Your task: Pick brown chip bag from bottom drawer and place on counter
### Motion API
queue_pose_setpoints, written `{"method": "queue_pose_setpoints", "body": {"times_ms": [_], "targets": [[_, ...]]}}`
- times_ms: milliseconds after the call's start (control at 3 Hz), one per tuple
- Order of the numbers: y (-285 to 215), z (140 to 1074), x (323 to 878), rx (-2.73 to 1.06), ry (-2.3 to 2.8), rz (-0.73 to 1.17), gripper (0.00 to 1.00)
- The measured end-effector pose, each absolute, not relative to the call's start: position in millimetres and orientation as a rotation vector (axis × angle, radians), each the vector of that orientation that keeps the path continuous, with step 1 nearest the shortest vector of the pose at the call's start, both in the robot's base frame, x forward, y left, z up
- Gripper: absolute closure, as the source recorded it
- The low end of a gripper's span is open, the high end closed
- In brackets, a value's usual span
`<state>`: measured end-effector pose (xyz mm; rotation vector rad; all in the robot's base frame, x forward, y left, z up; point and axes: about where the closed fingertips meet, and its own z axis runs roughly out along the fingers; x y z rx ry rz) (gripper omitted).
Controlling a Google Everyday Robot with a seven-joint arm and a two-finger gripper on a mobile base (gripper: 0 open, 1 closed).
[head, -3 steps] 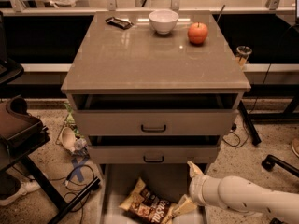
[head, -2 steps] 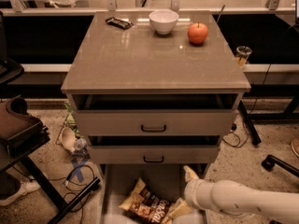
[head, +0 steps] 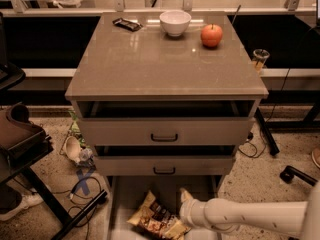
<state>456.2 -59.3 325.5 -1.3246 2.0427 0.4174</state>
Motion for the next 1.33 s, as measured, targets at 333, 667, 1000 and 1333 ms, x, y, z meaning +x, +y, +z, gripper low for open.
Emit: {"method": "queue_pose_setpoints", "body": {"times_ms": [333, 667, 1000, 1333], "targets": [[-30.3, 271.8, 460.6, -1.317, 2.025, 0.512, 0.0], [2.5, 208.8, 455.4, -1.324, 1.997, 0.622, 0.0], [17.1, 177.4, 449.7, -1.319, 1.985, 0.681, 0.0], [33.2, 150.6, 448.2, -1.325, 1.971, 0.729, 0.18]]}}
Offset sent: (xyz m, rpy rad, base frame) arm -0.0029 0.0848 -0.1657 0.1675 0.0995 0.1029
